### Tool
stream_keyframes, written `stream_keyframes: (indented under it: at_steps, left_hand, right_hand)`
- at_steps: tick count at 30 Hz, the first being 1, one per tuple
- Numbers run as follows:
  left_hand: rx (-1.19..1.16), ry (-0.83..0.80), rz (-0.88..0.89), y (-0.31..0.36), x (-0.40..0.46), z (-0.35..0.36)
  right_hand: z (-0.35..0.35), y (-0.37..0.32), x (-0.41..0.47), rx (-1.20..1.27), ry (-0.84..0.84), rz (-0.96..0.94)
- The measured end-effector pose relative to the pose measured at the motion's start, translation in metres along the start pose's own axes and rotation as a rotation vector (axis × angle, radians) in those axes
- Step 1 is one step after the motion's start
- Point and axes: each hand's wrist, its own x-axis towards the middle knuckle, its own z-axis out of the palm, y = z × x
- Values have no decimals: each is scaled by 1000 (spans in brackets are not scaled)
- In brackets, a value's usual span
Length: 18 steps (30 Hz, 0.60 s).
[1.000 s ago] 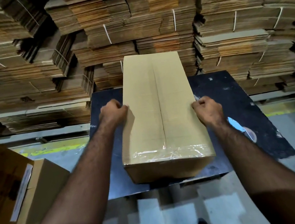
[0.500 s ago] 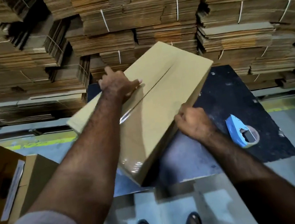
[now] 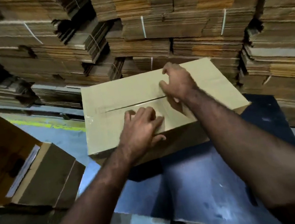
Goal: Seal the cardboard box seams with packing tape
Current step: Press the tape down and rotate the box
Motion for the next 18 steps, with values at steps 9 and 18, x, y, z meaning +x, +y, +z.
stream_keyframes:
  at_steps: [9,18]
  left_hand:
    - [84,-148,-763,-34,-40,-28]
    - [-922,199,-1162,-64,25,-21]
  right_hand:
    - [47,-20,80,-194,-385,-316]
    - [25,-1,91,-196,-380,-7]
